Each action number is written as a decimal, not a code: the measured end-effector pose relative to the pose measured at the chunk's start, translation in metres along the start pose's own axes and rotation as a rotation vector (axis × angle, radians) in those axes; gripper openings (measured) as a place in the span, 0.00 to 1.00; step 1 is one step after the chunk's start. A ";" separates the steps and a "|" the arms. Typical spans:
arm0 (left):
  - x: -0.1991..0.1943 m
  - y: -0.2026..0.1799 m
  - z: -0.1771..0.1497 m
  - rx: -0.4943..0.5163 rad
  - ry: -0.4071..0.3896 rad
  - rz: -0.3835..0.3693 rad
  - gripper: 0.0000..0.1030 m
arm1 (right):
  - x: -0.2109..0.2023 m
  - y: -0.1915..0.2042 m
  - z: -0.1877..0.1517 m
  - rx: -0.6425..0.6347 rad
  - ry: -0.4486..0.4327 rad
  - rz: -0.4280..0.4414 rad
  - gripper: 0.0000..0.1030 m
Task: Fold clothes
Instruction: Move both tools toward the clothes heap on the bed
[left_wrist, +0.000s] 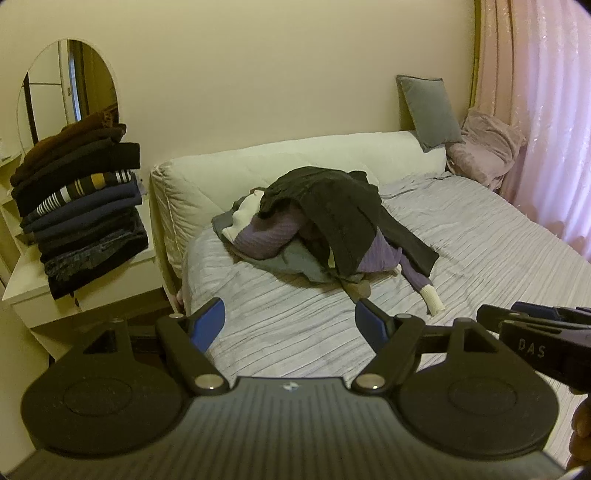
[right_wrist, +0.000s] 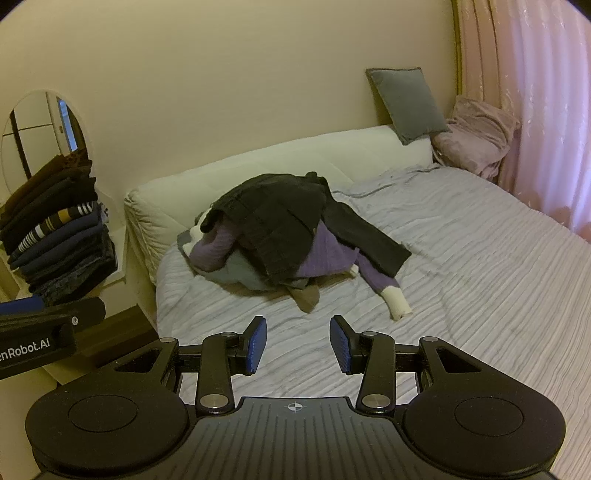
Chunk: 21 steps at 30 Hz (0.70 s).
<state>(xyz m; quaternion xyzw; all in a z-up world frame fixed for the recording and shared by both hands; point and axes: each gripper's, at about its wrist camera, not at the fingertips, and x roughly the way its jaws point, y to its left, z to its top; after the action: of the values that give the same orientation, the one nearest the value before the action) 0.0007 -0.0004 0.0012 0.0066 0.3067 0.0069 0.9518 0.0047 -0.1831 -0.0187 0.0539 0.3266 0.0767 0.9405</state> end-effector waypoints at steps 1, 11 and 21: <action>0.000 0.000 0.001 0.001 -0.001 0.000 0.73 | 0.000 -0.001 0.001 -0.003 0.000 -0.003 0.41; 0.010 -0.004 -0.013 0.011 -0.003 0.004 0.73 | -0.001 -0.003 -0.004 0.005 -0.012 -0.009 0.41; 0.006 -0.006 -0.002 0.008 0.027 0.007 0.73 | 0.004 -0.011 -0.008 0.023 -0.019 -0.015 0.41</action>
<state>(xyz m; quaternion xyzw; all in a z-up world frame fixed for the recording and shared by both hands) 0.0041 -0.0058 -0.0041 0.0115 0.3196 0.0092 0.9475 0.0038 -0.1925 -0.0286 0.0629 0.3191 0.0652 0.9434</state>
